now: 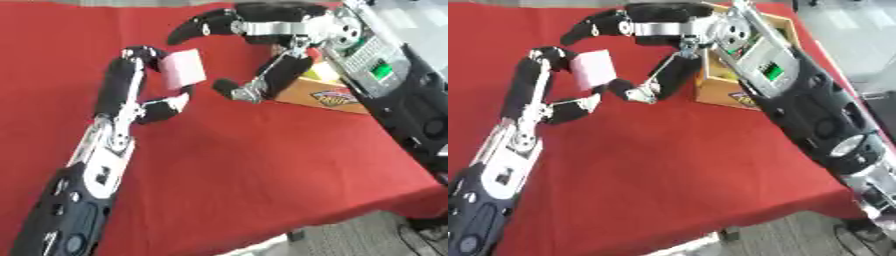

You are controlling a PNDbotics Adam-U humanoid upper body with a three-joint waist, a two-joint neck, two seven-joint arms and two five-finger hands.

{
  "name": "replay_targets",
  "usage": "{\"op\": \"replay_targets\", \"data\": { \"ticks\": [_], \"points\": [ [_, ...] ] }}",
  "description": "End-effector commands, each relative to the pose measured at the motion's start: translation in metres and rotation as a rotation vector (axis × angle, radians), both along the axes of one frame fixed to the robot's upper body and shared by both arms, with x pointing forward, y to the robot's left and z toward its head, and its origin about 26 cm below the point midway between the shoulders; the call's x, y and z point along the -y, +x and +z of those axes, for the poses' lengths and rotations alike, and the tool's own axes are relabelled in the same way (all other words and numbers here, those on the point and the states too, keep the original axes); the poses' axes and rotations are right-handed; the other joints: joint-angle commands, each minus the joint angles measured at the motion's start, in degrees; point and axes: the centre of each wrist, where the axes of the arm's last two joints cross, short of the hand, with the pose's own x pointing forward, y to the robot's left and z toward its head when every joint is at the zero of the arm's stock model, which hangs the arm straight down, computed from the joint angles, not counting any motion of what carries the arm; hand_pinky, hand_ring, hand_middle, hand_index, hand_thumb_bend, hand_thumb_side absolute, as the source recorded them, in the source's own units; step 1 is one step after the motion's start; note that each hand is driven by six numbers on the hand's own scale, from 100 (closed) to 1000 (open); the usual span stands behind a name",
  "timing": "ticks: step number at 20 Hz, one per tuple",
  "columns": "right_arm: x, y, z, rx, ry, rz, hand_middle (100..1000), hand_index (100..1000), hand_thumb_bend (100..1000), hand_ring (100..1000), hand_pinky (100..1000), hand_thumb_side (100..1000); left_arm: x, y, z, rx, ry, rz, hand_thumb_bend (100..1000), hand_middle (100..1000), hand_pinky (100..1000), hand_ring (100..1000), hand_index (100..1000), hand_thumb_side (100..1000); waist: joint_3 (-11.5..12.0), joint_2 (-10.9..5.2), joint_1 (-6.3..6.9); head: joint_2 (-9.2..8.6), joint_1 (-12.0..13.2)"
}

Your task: Pick up the objects with one hand, pass them to the other hand, and then place them into the box on the other side of the table.

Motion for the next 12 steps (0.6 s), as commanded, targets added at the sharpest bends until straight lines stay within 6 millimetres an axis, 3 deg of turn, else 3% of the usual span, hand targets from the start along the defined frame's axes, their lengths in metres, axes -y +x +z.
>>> {"op": "replay_targets", "data": {
  "ticks": [1, 12],
  "points": [
    [0.009, 0.005, 0.004, 0.041, -0.006, -0.057, 941, 1000, 100, 1000, 1000, 138, 0.012, -0.008, 0.016, 0.048, -0.019, -0.015, 100, 441, 610, 567, 482, 175, 0.0, -0.99, -0.03, 0.35, -0.6],
    [0.013, 0.015, -0.001, 0.1, 0.077, -0.101, 937, 1000, 100, 1000, 1000, 100, 0.027, -0.02, 0.018, 0.075, 0.008, -0.033, 100, 443, 609, 568, 484, 148, 0.2, -0.74, 0.19, 0.35, -1.5]
  ]
}}
